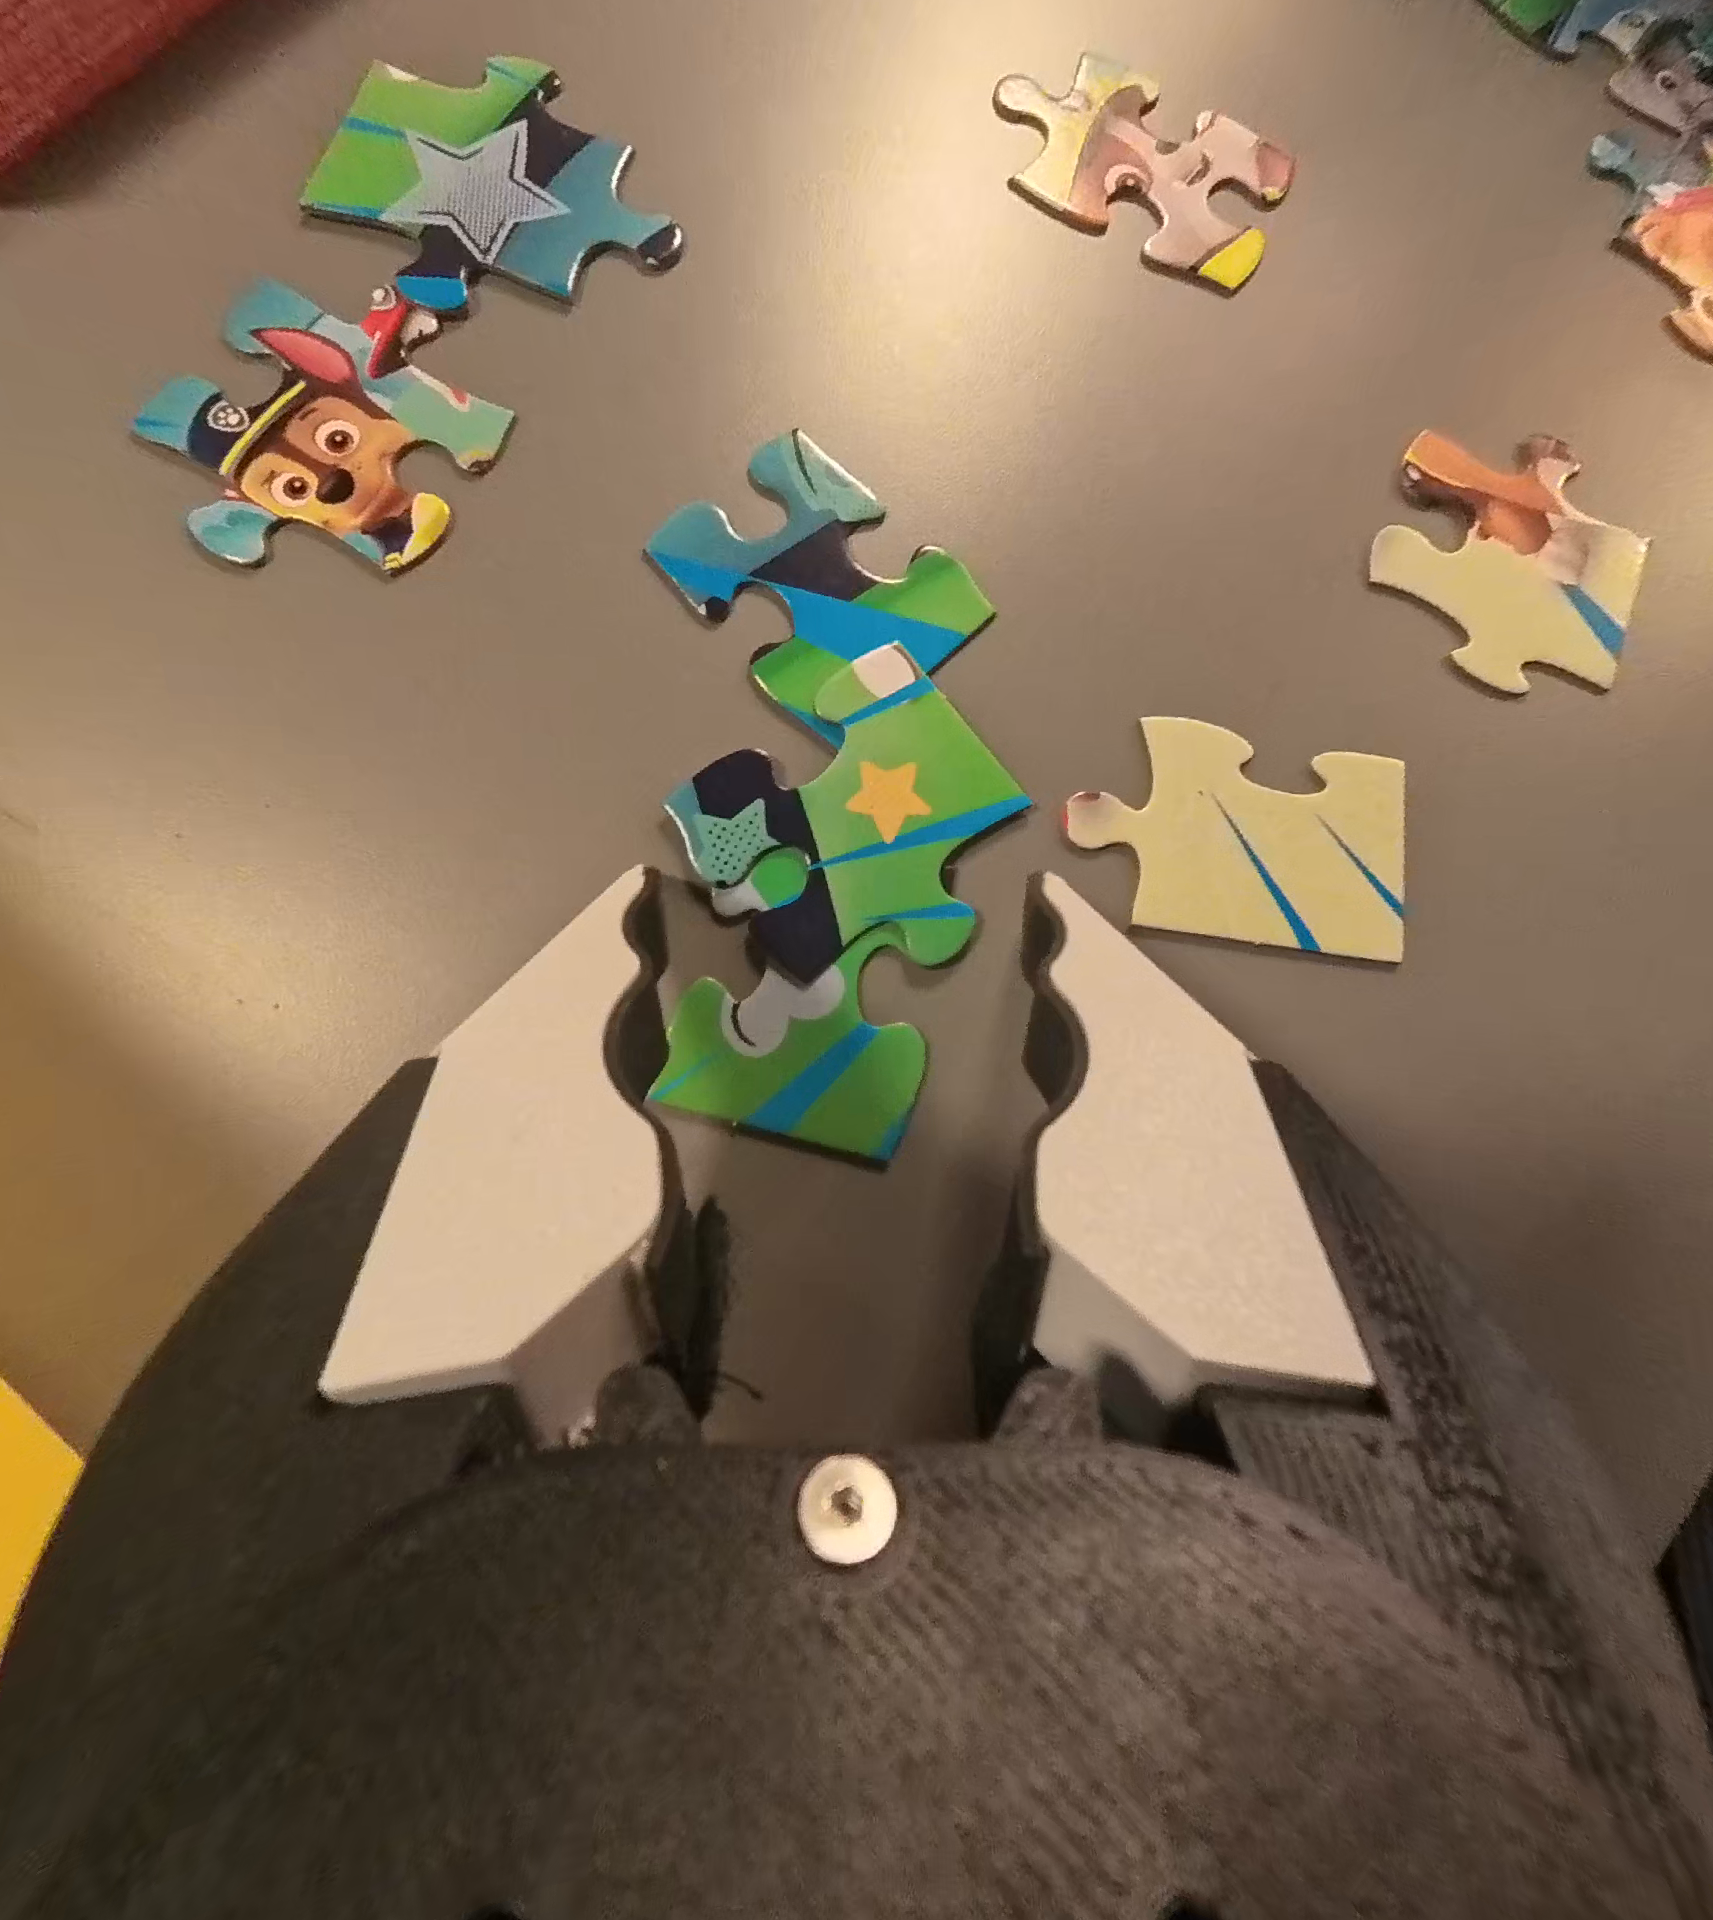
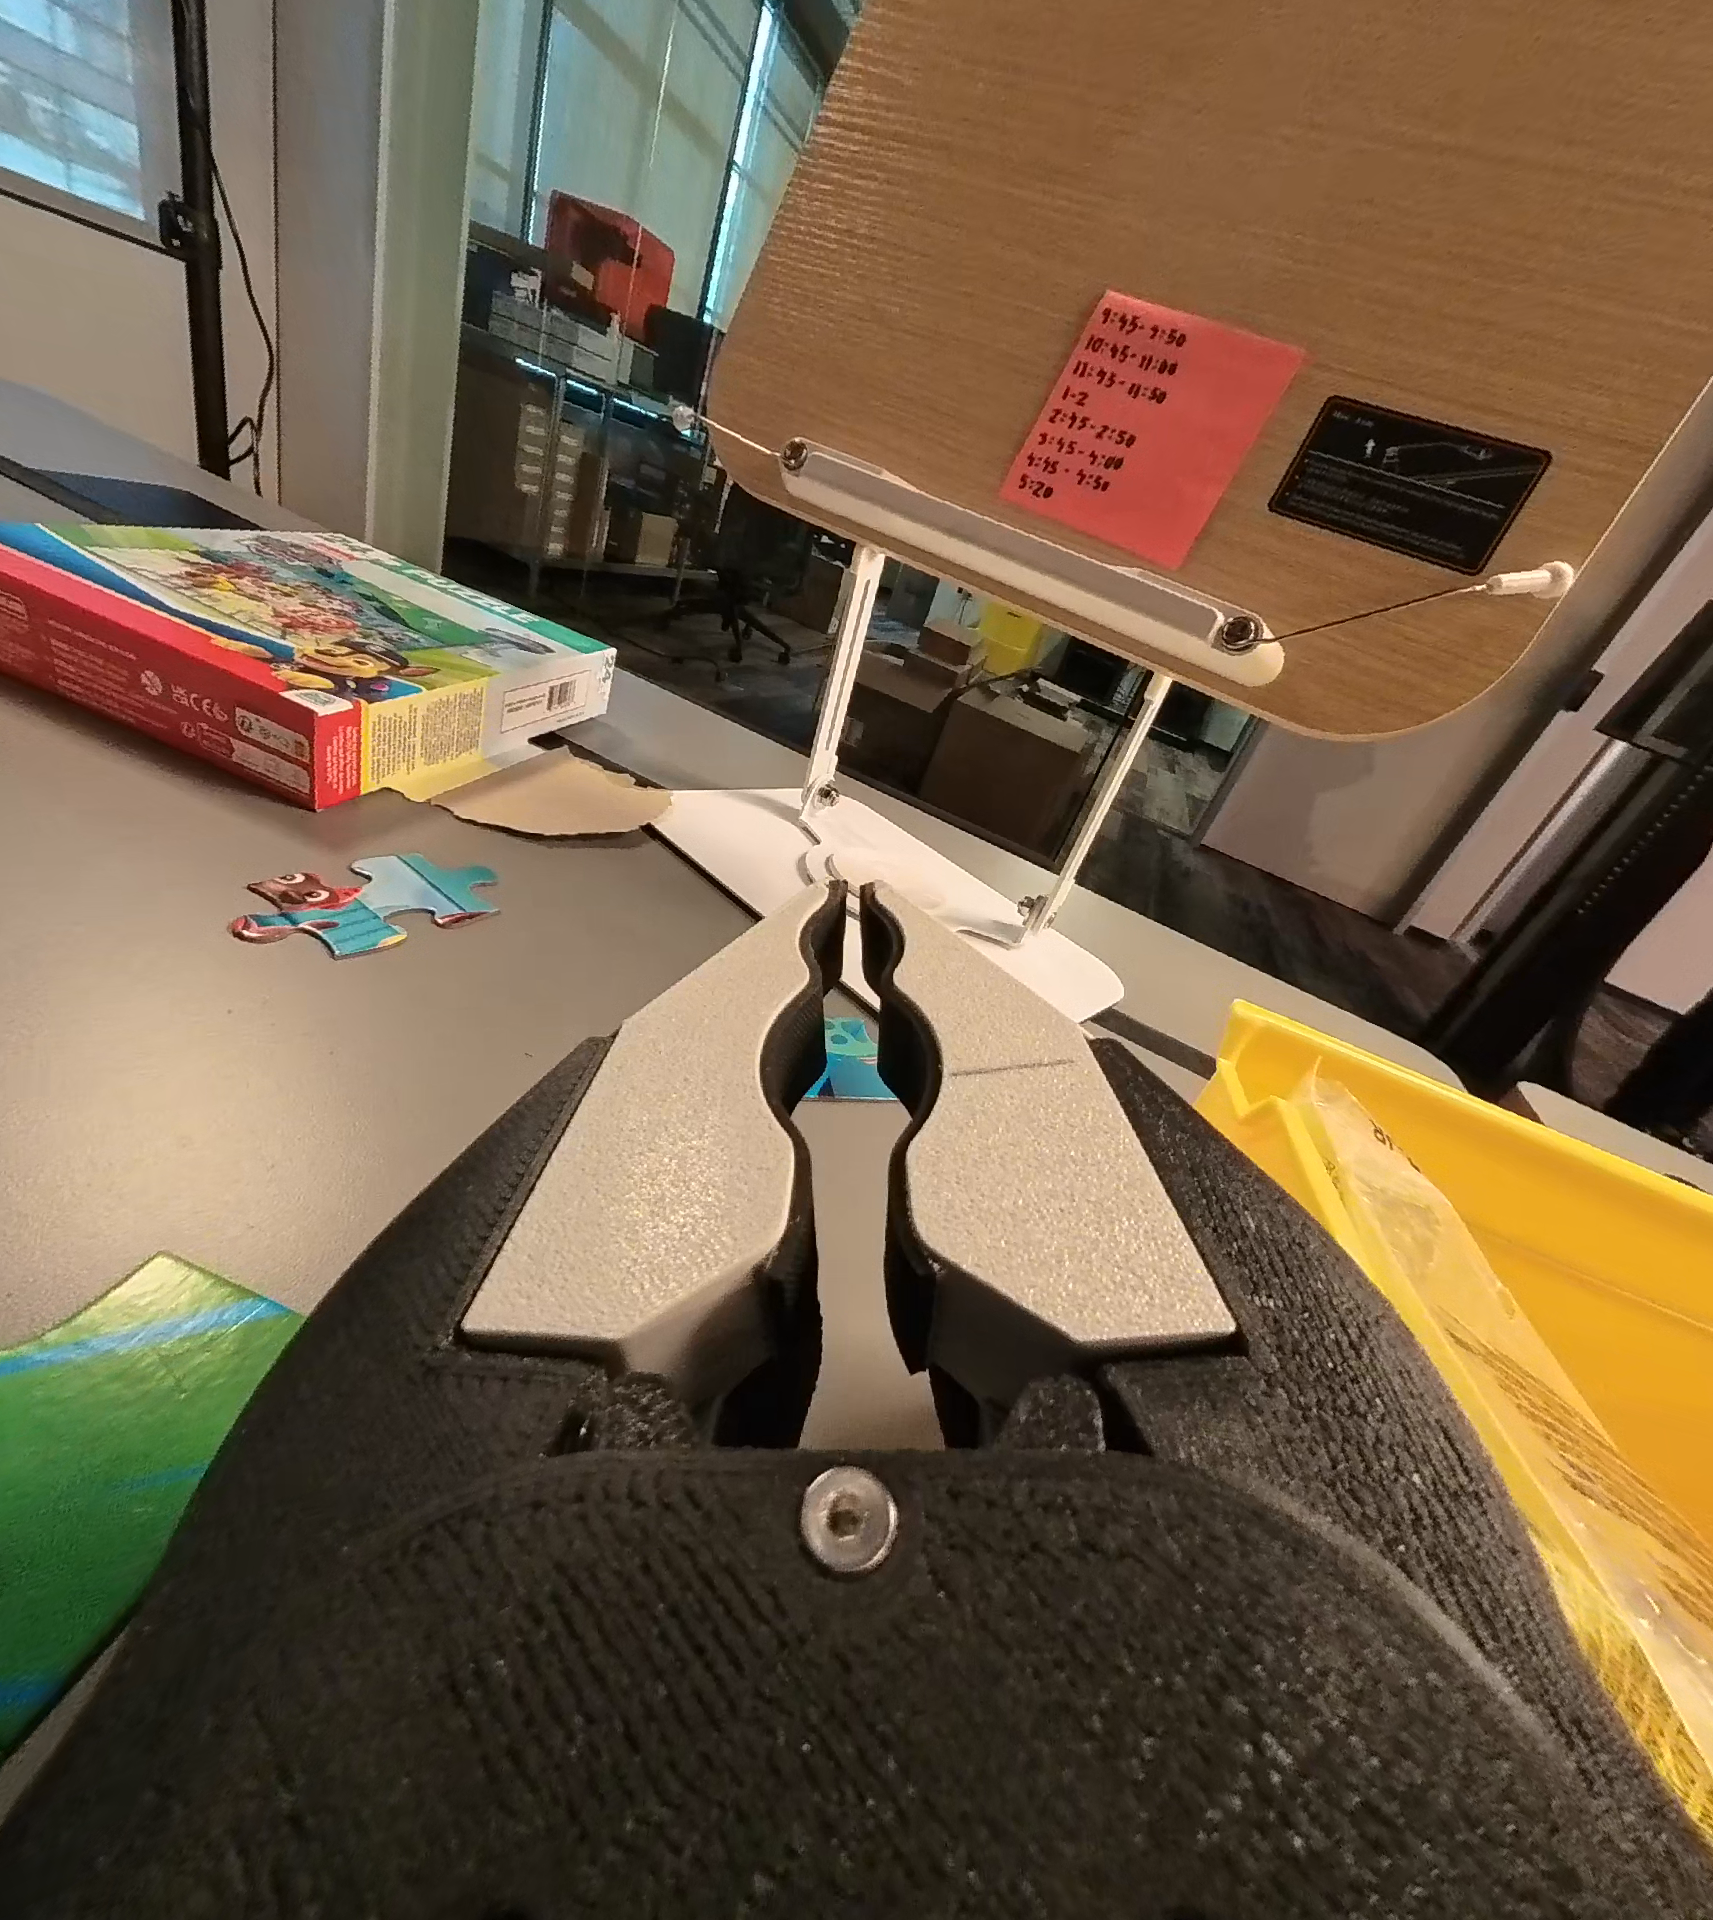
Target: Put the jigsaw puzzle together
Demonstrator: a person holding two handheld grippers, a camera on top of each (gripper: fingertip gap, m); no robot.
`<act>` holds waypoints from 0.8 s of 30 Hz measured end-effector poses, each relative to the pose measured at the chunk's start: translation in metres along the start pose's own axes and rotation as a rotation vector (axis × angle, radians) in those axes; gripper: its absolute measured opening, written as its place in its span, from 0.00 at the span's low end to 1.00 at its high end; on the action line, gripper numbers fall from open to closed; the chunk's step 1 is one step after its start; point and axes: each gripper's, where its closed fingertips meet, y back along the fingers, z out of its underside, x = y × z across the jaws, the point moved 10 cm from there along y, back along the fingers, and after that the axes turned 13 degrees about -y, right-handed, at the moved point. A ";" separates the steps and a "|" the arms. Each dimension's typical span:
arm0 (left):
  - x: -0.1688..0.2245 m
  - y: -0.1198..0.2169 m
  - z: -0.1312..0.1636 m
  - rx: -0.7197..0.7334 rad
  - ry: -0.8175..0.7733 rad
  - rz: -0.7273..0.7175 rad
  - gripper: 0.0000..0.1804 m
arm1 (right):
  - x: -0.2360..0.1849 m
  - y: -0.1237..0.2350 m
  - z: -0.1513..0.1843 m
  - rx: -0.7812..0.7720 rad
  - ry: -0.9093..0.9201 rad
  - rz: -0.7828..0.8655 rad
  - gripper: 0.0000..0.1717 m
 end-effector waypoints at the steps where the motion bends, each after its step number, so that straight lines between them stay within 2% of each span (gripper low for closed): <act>1: 0.000 0.000 0.000 0.005 0.003 -0.002 0.38 | 0.000 0.000 0.000 0.000 0.000 0.000 0.00; 20: 0.000 0.000 0.004 0.049 0.049 -0.036 0.34 | -0.001 -0.001 0.000 -0.006 0.014 -0.003 0.00; 24: 0.009 0.006 0.000 0.094 0.040 0.016 0.34 | -0.001 -0.001 0.000 -0.005 0.015 -0.002 0.00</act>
